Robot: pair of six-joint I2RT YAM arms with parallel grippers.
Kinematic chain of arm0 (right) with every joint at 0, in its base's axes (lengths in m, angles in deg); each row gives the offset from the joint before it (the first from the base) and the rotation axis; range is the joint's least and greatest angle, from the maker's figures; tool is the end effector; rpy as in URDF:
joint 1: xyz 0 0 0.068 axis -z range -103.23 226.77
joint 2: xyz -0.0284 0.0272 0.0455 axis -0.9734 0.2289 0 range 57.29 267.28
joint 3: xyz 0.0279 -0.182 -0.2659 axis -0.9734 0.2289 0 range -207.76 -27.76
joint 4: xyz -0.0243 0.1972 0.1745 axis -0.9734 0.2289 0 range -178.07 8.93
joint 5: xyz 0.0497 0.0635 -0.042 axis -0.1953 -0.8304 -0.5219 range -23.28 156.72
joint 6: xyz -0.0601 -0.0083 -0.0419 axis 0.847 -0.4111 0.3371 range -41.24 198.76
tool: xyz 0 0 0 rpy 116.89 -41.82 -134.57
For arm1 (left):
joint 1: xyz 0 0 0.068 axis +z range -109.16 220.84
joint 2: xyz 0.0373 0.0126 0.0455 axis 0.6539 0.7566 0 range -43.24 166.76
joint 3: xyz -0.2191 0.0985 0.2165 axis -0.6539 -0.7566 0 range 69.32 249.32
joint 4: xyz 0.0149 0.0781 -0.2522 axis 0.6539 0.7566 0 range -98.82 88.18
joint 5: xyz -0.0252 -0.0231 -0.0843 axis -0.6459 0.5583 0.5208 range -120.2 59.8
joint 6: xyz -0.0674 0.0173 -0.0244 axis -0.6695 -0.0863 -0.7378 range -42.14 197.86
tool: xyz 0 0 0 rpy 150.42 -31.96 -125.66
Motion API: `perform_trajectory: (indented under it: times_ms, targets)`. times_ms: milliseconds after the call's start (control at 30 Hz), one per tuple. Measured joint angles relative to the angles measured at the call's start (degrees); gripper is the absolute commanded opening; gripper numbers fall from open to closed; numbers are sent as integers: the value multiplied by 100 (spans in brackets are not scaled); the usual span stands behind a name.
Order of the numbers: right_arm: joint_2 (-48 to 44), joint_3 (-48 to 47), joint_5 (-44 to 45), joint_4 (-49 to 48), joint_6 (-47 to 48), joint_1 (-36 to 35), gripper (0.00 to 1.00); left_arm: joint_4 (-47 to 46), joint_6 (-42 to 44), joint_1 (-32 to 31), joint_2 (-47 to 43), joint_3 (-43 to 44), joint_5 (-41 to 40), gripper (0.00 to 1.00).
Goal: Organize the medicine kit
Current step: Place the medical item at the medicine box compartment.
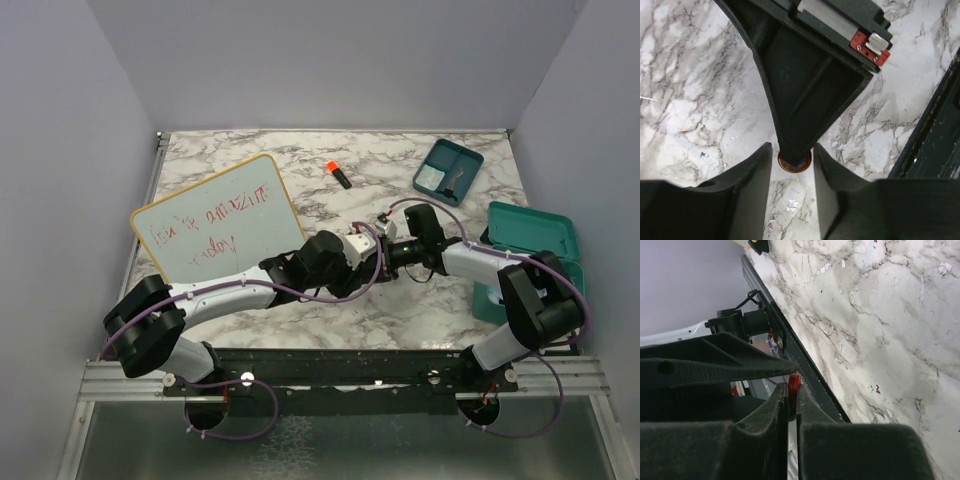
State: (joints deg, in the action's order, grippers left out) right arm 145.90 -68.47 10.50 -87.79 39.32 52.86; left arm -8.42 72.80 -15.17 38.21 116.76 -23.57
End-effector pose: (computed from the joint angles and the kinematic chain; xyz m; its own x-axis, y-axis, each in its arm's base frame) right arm 0.2493 0.1665 0.2048 -0.9912 -0.0531 -0.1215 -0.1325 0.4109 0.9020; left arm 0.1753 -0.2725 0.2605 -0.3920 0.4247 -0.8161 0.8455 0.5158 -0.1378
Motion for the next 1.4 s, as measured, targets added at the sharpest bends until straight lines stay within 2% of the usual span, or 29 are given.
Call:
perform_trajectory:
  times_ms: [200, 267, 300, 633, 900, 1133, 1400]
  targets:
    - [0, 26, 157, -142, -323, -33, 1, -37, 24, 4, -33, 4, -79, 69]
    - [0, -28, 334, -101, -361, -33, 1, 13, 22, 7, -90, 13, -111, 97]
    - [-2, -68, 415, -68, -363, -31, 1, 70, 46, 4, -133, 37, -133, 99]
    - [-251, -619, 1624, 428, -254, 269, 0, 678, 48, 7, -798, 376, -387, 99]
    - [-251, -1530, 2852, 782, 57, 1069, 1, 1248, 111, 4, -1528, 472, -452, 99]
    - [678, -3082, 3952, 896, 529, 1816, 1, 1731, 136, 4, -2221, 380, -461, 99]
    - [2144, -4607, 5069, 1008, 883, 2221, 1, 1965, 190, 4, -2778, -92, -629, 99]
